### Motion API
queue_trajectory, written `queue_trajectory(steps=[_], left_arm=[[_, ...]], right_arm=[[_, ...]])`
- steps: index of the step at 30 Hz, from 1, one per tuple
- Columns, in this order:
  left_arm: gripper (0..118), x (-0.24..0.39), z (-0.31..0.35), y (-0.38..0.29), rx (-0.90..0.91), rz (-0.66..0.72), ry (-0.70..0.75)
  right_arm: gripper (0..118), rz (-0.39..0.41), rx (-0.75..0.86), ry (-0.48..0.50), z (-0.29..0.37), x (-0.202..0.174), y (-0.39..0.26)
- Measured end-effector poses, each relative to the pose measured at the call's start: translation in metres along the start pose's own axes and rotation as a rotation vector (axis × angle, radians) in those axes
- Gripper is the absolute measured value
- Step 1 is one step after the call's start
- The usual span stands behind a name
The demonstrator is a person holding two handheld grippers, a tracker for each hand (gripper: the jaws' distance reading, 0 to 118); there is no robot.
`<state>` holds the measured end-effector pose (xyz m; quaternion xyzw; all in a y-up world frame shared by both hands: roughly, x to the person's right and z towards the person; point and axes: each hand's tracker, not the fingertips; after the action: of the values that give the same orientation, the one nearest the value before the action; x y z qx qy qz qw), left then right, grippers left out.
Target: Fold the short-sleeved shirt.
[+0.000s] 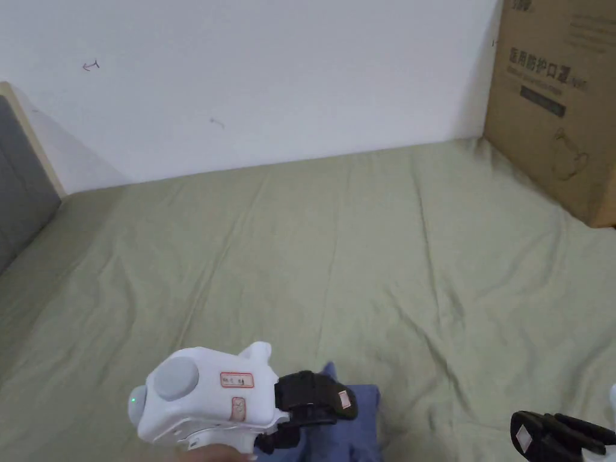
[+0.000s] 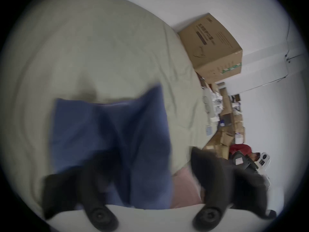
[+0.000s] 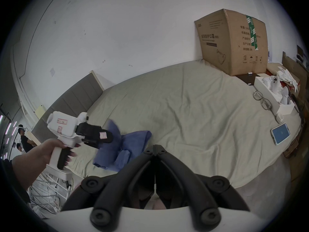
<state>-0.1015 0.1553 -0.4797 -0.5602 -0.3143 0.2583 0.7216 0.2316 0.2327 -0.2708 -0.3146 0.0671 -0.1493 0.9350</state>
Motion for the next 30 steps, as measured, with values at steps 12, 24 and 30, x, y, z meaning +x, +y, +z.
queue_trajectory(steps=[12, 24, 30], left_arm=[[19, 0.022, 0.046, -0.016, 0.116, -0.303, 0.247], [0, 0.005, -0.091, -0.035, -0.099, -0.33, 0.254], [0, -0.02, -0.107, -0.038, -0.055, -0.035, -0.036]], right_arm=[[0, -0.058, -0.004, -0.02, -0.006, 0.027, -0.001], [0, -0.059, -0.027, -0.032, -0.009, 0.027, -0.006], [0, -0.059, -0.057, -0.036, -0.01, 0.027, -0.012]])
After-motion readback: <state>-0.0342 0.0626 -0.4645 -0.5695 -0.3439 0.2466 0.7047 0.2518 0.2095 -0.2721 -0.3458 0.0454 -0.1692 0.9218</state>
